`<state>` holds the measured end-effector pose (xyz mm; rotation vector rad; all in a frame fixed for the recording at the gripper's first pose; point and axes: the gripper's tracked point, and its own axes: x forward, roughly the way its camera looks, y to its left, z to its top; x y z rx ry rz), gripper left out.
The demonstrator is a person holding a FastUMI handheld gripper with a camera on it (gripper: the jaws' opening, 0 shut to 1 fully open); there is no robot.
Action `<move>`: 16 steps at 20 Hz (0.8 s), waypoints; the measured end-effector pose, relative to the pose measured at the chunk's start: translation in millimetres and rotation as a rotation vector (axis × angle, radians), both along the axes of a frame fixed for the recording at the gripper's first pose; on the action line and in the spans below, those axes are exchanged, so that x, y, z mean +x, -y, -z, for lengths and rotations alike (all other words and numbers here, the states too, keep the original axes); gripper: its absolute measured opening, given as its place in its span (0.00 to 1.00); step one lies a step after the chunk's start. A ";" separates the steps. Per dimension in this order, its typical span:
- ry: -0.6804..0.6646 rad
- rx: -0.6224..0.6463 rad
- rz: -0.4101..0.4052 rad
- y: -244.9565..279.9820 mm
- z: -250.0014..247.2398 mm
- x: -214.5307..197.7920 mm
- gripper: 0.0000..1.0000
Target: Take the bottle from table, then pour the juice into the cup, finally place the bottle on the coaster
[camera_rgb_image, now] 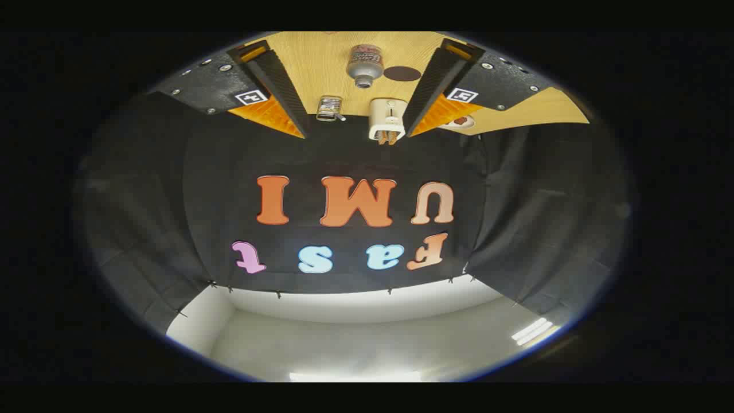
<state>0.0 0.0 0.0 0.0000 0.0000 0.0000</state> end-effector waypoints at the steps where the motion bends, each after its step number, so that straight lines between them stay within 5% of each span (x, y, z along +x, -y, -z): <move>1: 0.000 -0.001 -0.001 -0.4 0.2 -0.3 0.97; 16: -0.028 0.007 0.006 1.7 12.5 1.3 0.97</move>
